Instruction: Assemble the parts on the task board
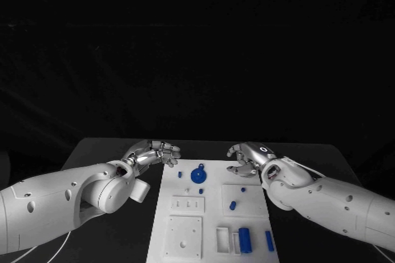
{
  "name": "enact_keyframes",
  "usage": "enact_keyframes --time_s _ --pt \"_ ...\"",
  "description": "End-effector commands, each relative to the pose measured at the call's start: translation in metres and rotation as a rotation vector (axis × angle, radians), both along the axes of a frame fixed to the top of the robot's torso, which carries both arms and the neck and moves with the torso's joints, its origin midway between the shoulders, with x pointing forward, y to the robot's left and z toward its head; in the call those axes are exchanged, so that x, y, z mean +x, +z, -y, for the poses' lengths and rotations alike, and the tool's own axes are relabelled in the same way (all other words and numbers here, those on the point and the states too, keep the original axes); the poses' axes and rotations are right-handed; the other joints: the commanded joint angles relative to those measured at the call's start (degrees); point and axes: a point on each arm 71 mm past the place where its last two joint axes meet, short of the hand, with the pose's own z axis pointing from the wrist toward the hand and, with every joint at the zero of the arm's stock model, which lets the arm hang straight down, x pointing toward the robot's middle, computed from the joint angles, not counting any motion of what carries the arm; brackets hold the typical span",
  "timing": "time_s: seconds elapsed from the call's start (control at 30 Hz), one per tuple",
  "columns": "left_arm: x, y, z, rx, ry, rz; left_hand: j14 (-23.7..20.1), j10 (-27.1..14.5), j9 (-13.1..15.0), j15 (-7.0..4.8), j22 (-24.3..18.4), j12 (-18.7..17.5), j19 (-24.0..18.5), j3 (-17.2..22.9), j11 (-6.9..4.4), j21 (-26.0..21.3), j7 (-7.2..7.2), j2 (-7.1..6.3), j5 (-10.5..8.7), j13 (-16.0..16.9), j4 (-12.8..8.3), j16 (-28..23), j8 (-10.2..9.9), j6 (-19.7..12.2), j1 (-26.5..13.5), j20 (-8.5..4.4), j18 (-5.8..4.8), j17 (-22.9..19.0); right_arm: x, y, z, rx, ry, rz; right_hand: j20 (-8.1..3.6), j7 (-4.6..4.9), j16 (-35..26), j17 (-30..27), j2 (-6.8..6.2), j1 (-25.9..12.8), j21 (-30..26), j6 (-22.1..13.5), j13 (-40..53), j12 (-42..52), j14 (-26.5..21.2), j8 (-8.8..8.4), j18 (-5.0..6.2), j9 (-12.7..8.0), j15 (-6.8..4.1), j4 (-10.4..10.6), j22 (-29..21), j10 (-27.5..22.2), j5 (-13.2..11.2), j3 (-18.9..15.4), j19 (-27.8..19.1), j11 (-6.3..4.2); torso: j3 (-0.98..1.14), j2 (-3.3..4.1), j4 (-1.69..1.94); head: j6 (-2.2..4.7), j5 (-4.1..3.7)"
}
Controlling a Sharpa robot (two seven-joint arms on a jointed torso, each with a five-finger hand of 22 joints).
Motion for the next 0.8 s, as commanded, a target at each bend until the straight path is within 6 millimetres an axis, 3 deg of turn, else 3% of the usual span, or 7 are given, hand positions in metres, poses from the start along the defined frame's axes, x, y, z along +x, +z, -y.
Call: enact_keyframes --time_s 0.03,0.2,0.37,0.5,0.63,0.7,0.8 --pt "0.001 0.002 0.000 -0.012 -0.013 0.009 0.4 0.1 0.1 0.09 -0.1 -0.3 -0.2 0.0 0.29 -0.3 0.23 -0.07 -0.22 0.1 0.1 -0.3 -0.2 0.0 -0.4 0.15 1.13 0.1 0.000 0.000 0.012 0.084 0.053 -0.057 -0.24 0.34 -0.2 0.1 0.29 0.4 -0.3 0.3 0.1 0.3 -0.1 0.25 2.72 0.1 0.14 -0.9 0.4 -0.1 1.3 -0.8 -0.4 -0.23 0.39 -0.40 -0.84 0.04 0.42" --pt "0.001 0.001 -0.006 -0.009 -0.002 0.009 0.4 0.2 0.1 0.08 -0.1 -0.3 -0.2 0.0 0.28 -0.3 0.22 -0.01 -0.21 0.1 0.1 -0.3 -0.2 0.0 -0.4 0.15 1.13 0.1 0.007 -0.007 0.048 0.132 0.017 -0.141 0.06 0.46 -0.5 0.4 2.11 -0.6 -0.6 -0.1 -0.1 0.0 -0.2 0.04 2.72 0.1 0.34 -3.3 0.6 -0.9 4.6 -4.3 -0.8 -0.10 1.01 -0.59 -1.74 -0.10 1.04" --pt "0.001 0.001 -0.005 -0.009 -0.004 0.010 0.4 0.2 0.1 0.08 -0.1 -0.3 -0.2 0.0 0.27 -0.3 0.21 -0.01 -0.21 0.1 0.1 -0.3 -0.2 0.0 -0.4 0.15 1.13 0.1 0.012 -0.010 0.069 0.110 -0.026 -0.159 0.15 0.58 -0.6 0.6 2.87 -0.9 -0.7 -0.4 -0.2 0.0 -0.3 -0.10 2.72 0.1 0.38 -4.6 0.7 -1.2 5.7 -5.8 -1.0 0.00 1.32 -0.79 -2.17 -0.23 1.15" --pt "0.002 0.001 -0.004 -0.010 -0.008 0.009 0.4 0.2 0.1 0.08 -0.1 -0.3 -0.2 0.0 0.27 -0.3 0.21 0.00 -0.21 0.1 0.0 -0.3 -0.2 0.0 -0.4 0.15 1.13 0.1 0.016 -0.013 0.077 0.092 -0.040 -0.177 0.28 0.88 -0.8 0.7 3.75 -0.7 -0.9 -1.1 -0.2 0.0 -0.4 -0.49 2.72 -0.1 0.63 -6.1 0.8 -1.5 6.2 -7.1 -1.2 0.28 1.57 -0.78 -2.32 -0.41 1.31" --pt "0.002 0.000 -0.004 -0.009 -0.007 0.008 0.4 0.2 0.1 0.08 -0.1 -0.3 -0.2 0.0 0.27 -0.3 0.20 0.00 -0.21 0.1 0.0 -0.3 -0.2 0.0 -0.4 0.15 1.13 0.1 0.019 -0.022 0.078 0.062 -0.037 -0.199 0.38 1.05 -0.9 0.8 3.67 -0.6 -1.0 -1.6 -0.2 0.0 -0.5 -0.78 2.72 -0.2 0.79 -7.1 0.8 -1.7 6.3 -7.9 -1.4 0.46 1.47 -0.75 -2.06 -0.52 1.12" --pt "0.003 0.000 -0.004 -0.008 -0.006 0.008 0.4 0.2 0.1 0.08 -0.1 -0.4 -0.2 0.0 0.27 -0.3 0.21 0.00 -0.21 0.1 0.0 -0.3 -0.2 0.0 -0.4 0.15 1.13 0.1 0.020 -0.027 0.077 0.054 -0.036 -0.211 0.42 1.13 -0.9 0.8 3.58 -0.5 -1.1 -1.8 -0.2 0.0 -0.5 -0.90 2.72 -0.2 0.86 -7.4 0.8 -1.8 6.1 -8.4 -1.5 0.53 1.62 -0.73 -2.09 -0.56 1.15" --pt "0.003 0.000 -0.004 -0.008 -0.006 0.009 0.4 0.2 0.1 0.08 -0.1 -0.4 -0.2 0.0 0.28 -0.3 0.21 0.00 -0.22 0.1 0.0 -0.3 -0.2 0.0 -0.4 0.15 1.13 0.1 0.021 -0.036 0.075 0.028 -0.029 -0.224 0.52 1.29 -1.1 0.9 3.94 0.2 -1.3 -2.4 -0.1 0.0 -0.7 -1.19 2.72 -0.3 1.03 -7.6 0.9 -2.2 3.0 -10.0 -1.9 0.70 1.69 -0.69 -2.09 -0.83 1.18"
